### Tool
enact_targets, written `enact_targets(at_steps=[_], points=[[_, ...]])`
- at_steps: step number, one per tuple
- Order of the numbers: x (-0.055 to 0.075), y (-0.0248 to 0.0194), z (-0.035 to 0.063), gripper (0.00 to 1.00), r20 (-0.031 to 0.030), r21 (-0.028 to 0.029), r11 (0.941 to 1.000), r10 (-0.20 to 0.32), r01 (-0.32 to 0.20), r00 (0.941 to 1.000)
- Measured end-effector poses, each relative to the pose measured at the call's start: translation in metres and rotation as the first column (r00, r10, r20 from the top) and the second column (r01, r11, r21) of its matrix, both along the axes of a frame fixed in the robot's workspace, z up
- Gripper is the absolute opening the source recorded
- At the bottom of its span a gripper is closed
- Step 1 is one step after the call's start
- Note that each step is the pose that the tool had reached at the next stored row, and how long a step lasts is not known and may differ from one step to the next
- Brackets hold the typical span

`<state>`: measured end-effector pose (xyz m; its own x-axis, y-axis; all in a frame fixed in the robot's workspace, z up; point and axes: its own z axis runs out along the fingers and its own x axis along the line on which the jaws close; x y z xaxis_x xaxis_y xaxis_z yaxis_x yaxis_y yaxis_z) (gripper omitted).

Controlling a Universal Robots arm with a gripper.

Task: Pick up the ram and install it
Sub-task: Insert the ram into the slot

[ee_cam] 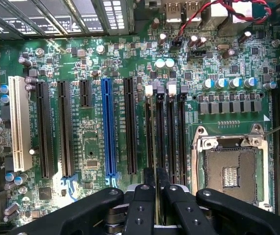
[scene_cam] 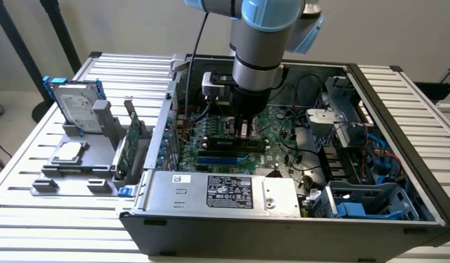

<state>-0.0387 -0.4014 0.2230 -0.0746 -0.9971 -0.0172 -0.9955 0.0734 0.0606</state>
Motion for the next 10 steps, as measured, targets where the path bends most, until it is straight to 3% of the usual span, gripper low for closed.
enact_targets(at_steps=[10], points=[[0.0,0.0,-0.0014,0.14,-0.0001,0.0,1.0,0.001,-0.001,1.0]])
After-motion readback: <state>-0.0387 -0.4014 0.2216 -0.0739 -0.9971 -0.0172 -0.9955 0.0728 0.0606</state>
